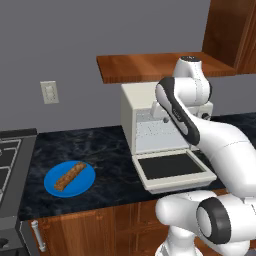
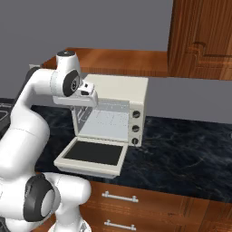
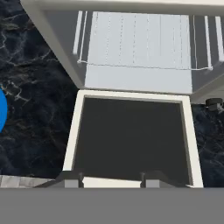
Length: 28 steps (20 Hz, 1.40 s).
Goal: Pull the toaster oven rack outwards. Pick up the baguette from the plate and place it on the toaster oven rack. Close the toaster oven door fully and set the temperature to the lowest setting.
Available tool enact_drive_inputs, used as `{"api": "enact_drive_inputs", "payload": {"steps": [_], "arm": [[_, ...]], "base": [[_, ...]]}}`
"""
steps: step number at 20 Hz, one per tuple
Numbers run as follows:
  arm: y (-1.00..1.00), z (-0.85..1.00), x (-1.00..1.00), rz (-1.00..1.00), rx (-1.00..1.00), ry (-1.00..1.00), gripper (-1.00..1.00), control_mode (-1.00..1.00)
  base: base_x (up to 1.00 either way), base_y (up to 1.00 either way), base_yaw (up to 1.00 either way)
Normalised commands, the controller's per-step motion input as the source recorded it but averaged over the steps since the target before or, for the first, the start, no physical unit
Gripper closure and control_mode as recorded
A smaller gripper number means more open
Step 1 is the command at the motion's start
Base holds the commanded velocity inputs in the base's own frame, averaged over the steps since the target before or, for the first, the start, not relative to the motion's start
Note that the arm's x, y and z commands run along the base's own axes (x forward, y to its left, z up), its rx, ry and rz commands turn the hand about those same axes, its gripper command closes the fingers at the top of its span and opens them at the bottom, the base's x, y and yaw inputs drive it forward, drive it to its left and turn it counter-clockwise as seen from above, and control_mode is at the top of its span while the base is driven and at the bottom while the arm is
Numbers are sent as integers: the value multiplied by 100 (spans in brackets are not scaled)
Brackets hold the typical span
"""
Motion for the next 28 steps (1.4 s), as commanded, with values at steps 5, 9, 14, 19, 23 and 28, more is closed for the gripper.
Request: {"api": "enact_drive_inputs", "payload": {"steps": [5, 9, 14, 19, 23, 28], "arm": [[-3, 0, -38, 0, 0, -9, -100, -100], [-33, -1, -88, -8, 7, -17, -100, -100], [-40, -14, -77, -27, 20, -26, -100, -100], [-10, -22, -20, -16, 19, -25, -100, -100], [-20, -19, 0, -2, 25, -5, -100, -100], [-24, -18, 1, 0, 29, -9, -100, -100]], "base": [[0, 0, 0], [0, 0, 0], [0, 0, 0], [0, 0, 0], [0, 0, 0], [0, 0, 0]]}}
